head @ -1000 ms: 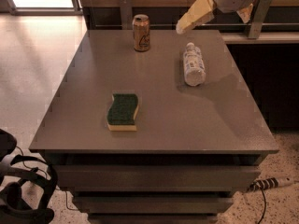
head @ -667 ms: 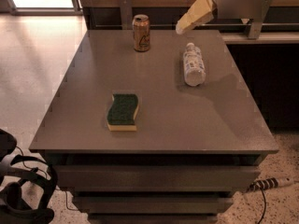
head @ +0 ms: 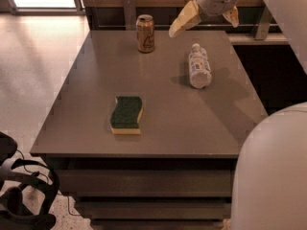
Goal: Pick blue plastic bottle
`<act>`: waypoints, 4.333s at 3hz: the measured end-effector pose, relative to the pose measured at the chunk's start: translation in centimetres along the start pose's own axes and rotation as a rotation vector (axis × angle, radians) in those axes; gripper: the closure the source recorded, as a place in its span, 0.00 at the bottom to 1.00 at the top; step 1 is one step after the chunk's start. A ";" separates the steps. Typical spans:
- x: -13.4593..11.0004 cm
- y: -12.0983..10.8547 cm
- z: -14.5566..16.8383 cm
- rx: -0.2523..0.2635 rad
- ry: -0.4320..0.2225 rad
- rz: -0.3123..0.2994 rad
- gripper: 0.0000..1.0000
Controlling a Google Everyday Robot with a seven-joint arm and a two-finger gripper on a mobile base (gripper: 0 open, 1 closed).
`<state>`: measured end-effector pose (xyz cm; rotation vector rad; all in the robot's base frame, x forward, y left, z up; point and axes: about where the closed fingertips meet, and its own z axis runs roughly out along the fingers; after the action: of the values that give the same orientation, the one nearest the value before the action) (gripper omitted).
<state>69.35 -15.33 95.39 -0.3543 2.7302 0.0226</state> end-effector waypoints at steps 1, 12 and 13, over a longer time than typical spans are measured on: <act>-1.3 0.0 6.8 0.046 0.113 0.073 0.00; -4.4 -6.3 10.6 0.081 -0.006 0.253 1.00; -3.4 -8.6 8.0 0.072 -0.054 0.282 1.00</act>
Offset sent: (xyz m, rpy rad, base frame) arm 0.0653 -0.0017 -0.1216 -0.0694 0.2840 -0.2096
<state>77.55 -22.29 89.53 0.0525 2.6965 0.0106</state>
